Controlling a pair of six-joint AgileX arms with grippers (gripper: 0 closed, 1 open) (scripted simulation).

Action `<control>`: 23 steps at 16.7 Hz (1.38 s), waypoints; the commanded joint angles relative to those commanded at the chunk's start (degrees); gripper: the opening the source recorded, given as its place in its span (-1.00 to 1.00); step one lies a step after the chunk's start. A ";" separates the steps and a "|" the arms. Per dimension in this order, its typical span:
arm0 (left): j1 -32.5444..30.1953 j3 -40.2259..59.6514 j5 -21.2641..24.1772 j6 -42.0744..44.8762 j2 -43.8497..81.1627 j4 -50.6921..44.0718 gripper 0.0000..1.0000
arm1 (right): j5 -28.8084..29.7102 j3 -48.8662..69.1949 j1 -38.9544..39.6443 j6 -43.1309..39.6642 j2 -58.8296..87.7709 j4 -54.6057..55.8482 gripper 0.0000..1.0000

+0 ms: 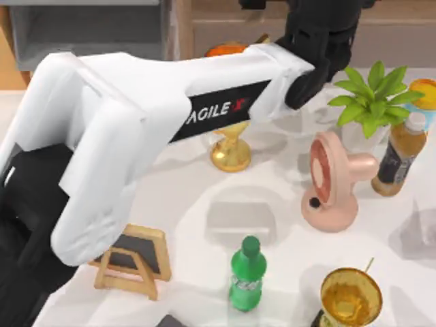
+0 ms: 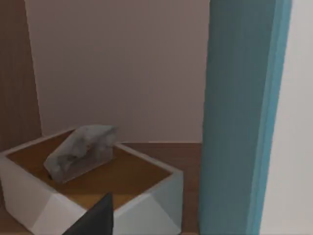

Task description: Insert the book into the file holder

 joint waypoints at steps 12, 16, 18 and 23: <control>-0.44 7.08 -0.99 -0.04 6.69 -0.31 1.00 | 0.00 0.00 0.00 0.00 0.00 0.00 1.00; 0.29 11.64 -0.23 -0.09 9.10 -2.51 1.00 | 0.00 0.00 0.00 0.00 0.00 0.00 1.00; 0.36 12.01 -0.17 -0.10 9.29 -2.70 1.00 | 0.00 0.00 0.00 0.00 0.00 0.00 1.00; 0.36 12.01 -0.17 -0.10 9.29 -2.70 0.55 | 0.00 0.00 0.00 0.00 0.00 0.00 1.00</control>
